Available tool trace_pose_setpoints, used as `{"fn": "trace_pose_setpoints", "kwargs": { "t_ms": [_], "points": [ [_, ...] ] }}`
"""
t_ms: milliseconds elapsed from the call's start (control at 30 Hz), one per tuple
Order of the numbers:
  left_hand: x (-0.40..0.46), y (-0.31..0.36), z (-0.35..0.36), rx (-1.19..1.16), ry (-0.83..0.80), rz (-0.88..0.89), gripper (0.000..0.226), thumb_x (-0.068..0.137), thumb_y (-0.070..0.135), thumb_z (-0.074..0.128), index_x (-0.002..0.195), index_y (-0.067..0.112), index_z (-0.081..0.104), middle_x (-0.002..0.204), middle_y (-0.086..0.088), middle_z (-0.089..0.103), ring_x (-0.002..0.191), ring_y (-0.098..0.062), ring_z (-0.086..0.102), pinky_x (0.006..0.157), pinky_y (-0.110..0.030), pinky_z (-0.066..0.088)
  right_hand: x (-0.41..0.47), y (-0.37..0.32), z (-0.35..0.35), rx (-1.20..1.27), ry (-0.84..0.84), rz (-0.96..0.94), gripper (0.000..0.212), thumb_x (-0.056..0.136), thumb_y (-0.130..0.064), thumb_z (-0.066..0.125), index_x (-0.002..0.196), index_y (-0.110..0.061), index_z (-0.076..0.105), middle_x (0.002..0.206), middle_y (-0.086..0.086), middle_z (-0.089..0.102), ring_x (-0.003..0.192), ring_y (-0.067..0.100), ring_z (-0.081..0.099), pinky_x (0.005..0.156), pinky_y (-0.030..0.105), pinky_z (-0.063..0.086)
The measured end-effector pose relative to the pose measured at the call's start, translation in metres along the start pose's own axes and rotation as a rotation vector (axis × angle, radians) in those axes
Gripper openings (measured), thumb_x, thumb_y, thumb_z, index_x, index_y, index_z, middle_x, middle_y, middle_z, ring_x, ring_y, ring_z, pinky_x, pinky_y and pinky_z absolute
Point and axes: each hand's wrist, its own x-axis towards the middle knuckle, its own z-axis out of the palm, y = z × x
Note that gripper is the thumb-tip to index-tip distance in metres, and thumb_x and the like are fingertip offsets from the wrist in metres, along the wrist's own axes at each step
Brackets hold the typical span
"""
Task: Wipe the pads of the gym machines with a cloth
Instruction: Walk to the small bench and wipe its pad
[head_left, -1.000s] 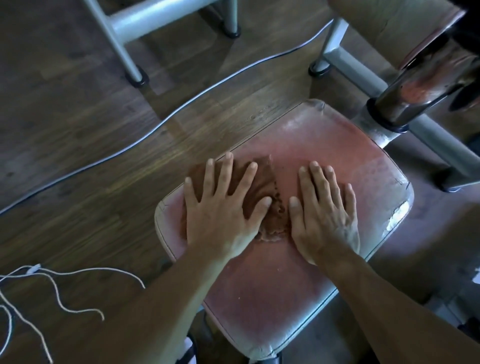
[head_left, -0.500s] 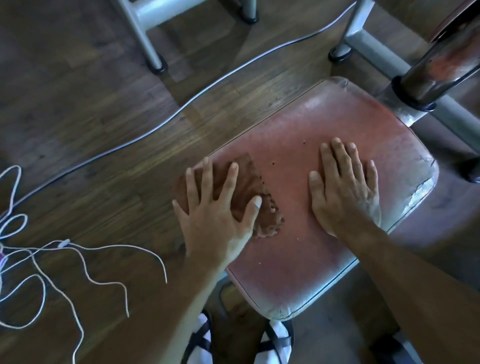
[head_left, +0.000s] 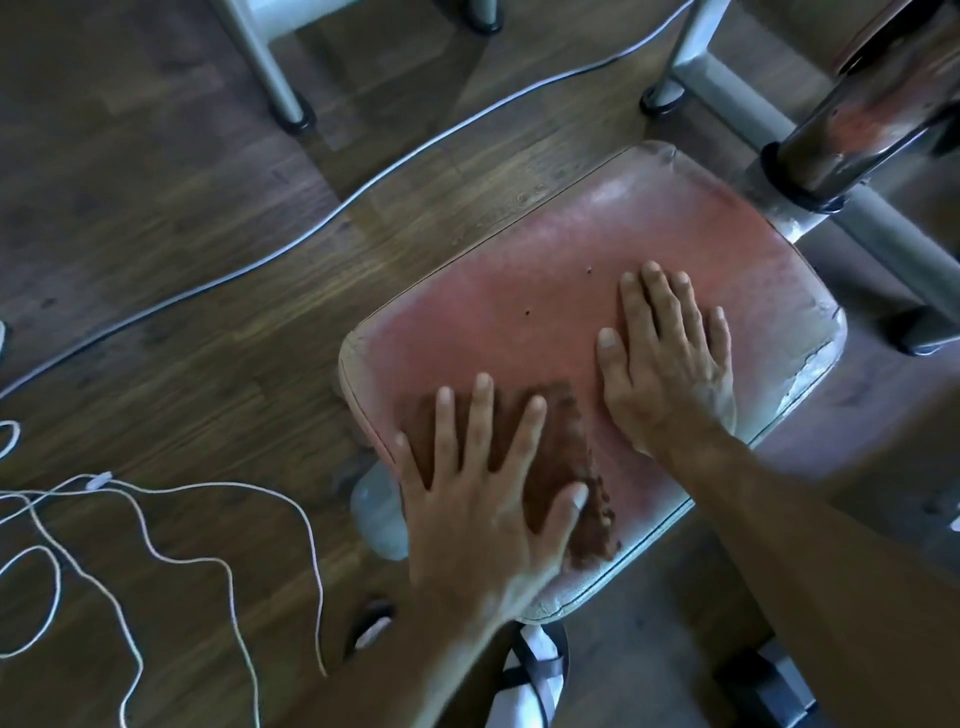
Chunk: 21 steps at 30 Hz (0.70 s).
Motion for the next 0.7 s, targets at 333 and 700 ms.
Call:
{"fn": "trace_pose_setpoints", "kwargs": {
  "t_ms": [333, 700],
  "points": [
    [0.098, 0.034, -0.011, -0.003, -0.127, 0.151, 0.073, 0.090, 0.077, 0.022, 0.153, 0.050, -0.002, 0.166, 0.003, -0.014, 0.152, -0.027, -0.014, 0.117, -0.061, -0.006, 0.005, -0.004, -0.022, 0.571, 0.096, 0.158, 0.055, 0.097, -0.043, 0.029, 0.143, -0.022, 0.050, 0.152, -0.003, 0.046, 0.139, 0.018, 0.038, 0.116, 0.039, 0.025],
    [0.125, -0.039, -0.033, -0.199, 0.114, 0.117, 0.054, 0.105, 0.034, 0.030, 0.156, 0.018, 0.024, 0.164, -0.002, 0.020, 0.151, -0.021, 0.018, 0.121, -0.032, 0.014, -0.027, -0.041, 0.004, -0.009, -0.101, -0.137, 0.055, 0.100, -0.057, 0.024, 0.154, -0.043, 0.025, 0.167, -0.002, 0.013, 0.153, 0.030, 0.010, 0.120, 0.061, 0.008]
  ]
}}
